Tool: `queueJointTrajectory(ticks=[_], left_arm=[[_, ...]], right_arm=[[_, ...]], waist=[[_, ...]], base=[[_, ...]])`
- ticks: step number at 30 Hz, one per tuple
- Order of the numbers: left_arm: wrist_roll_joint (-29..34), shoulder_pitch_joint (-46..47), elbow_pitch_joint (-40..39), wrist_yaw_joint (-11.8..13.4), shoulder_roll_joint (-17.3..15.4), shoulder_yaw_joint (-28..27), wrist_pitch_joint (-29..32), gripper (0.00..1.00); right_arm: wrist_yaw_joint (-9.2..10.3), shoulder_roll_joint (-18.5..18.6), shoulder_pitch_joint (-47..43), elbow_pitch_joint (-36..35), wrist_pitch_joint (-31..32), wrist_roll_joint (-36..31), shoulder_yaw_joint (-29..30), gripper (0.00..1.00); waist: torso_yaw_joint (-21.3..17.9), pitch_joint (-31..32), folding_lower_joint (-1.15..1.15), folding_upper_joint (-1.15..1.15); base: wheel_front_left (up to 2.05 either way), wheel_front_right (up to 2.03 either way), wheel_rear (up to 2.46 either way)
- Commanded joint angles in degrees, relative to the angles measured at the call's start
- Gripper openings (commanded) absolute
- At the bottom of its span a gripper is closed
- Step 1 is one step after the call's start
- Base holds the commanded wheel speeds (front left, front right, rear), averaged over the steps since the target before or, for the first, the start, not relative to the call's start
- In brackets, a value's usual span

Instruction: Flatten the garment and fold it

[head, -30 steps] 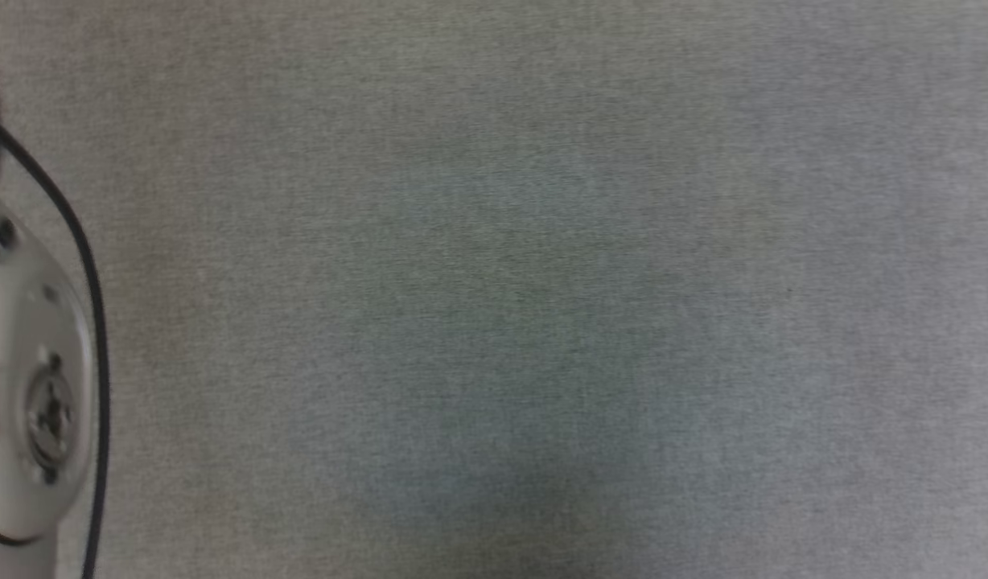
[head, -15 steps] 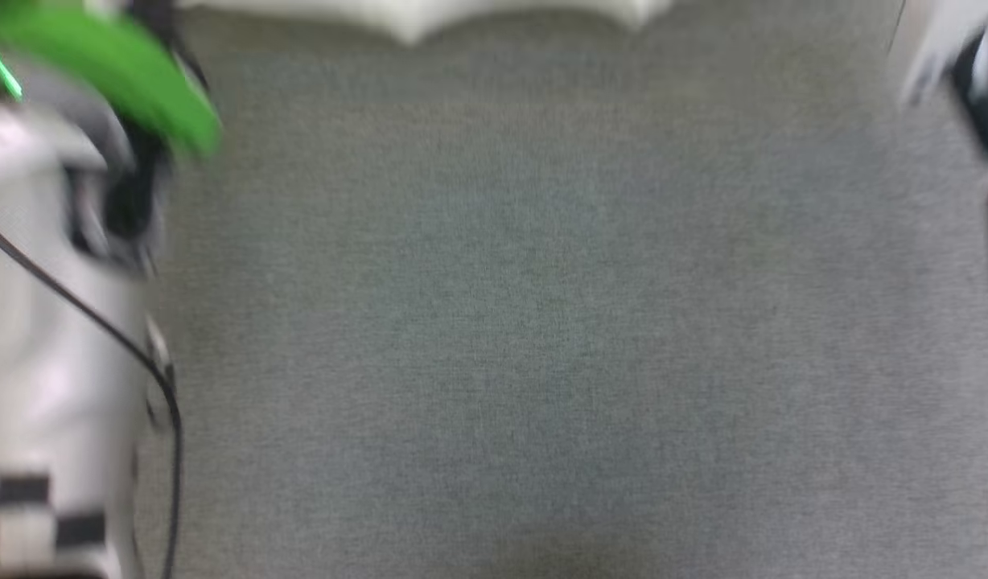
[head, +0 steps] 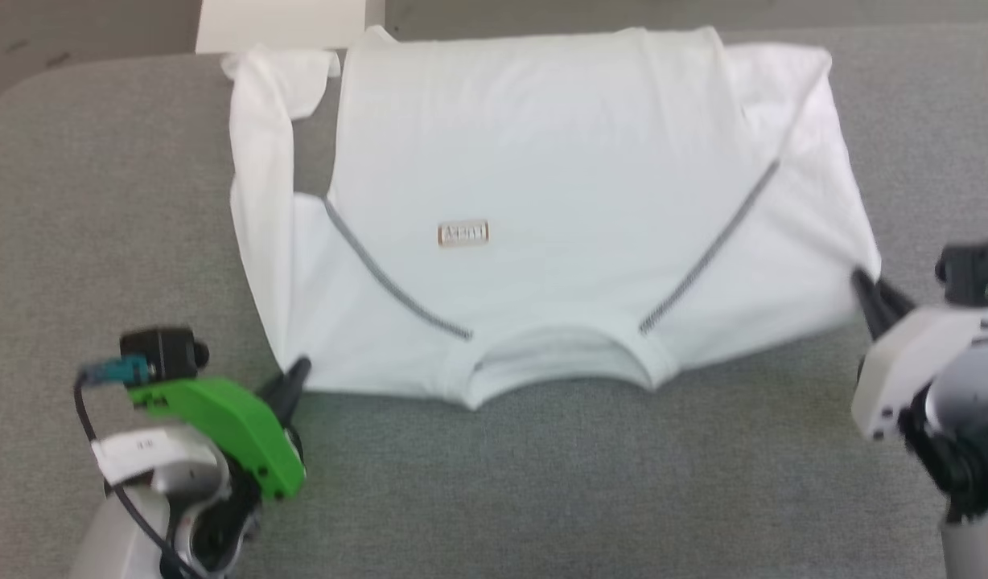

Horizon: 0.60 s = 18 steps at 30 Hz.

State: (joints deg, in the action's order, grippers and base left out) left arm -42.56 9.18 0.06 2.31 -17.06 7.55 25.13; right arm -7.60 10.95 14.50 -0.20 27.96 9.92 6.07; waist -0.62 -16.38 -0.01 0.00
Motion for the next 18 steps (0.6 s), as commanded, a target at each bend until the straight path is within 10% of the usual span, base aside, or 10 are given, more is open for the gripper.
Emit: queueJointTrajectory(ticks=[1,18], left_arm=[[-0.78,-2.58,-0.93,0.62,-0.31,-0.1,0.61,0.0],[-3.82,-20.09,-6.07,4.62,-0.43,2.32,7.29,0.0]], right_arm=[[0.11,-0.62,-2.45,-1.71,0.91,-0.8,0.96,0.0],[0.11,-7.97,-21.73,-10.68,11.64,-4.32,11.38,0.0]], waist=[[0.54,2.87,0.01,0.0],[2.11,6.08,0.01,0.0]], base=[[0.0,0.0,0.0],[0.0,0.0,0.0]])
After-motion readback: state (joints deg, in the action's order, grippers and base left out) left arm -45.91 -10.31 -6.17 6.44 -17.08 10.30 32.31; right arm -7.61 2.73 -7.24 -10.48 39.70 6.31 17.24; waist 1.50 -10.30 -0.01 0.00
